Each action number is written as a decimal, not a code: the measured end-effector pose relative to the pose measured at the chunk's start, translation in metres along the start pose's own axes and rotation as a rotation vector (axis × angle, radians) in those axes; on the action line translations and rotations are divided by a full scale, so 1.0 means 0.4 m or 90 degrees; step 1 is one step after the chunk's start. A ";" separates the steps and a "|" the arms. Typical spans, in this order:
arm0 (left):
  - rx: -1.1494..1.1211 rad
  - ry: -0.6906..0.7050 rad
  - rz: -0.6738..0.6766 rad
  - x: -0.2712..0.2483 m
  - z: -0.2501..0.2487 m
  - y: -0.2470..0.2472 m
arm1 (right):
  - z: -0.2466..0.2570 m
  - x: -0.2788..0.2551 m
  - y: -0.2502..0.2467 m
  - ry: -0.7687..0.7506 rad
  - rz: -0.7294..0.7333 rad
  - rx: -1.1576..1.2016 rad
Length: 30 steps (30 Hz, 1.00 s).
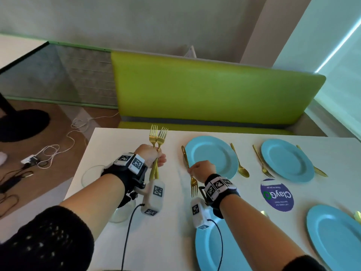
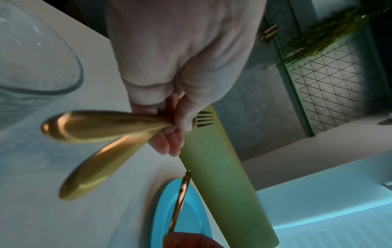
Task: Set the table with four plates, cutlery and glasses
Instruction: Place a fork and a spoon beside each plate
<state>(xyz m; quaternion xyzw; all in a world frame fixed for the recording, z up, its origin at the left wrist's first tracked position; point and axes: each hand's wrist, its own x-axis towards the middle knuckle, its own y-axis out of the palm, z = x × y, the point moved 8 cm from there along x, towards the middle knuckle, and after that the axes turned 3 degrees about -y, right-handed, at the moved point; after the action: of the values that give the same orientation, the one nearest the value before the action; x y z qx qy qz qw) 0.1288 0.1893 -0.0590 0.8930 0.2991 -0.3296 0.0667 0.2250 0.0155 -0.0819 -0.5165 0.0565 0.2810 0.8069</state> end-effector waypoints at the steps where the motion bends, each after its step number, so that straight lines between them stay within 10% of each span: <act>1: -0.004 -0.005 -0.003 0.008 0.003 -0.005 | 0.008 0.016 0.012 0.009 0.004 -0.025; 13: -0.015 -0.039 0.007 0.086 0.000 -0.021 | 0.052 0.152 0.136 0.076 0.102 -0.184; 30: -0.016 -0.054 0.002 0.148 -0.008 0.021 | 0.014 0.213 0.096 0.166 -0.020 0.053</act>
<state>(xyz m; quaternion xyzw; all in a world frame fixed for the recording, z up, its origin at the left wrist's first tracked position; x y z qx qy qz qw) 0.1710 0.2125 -0.0946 0.8778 0.2990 -0.3631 0.0910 0.2755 0.0657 -0.1425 -0.5157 0.1642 0.1961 0.8177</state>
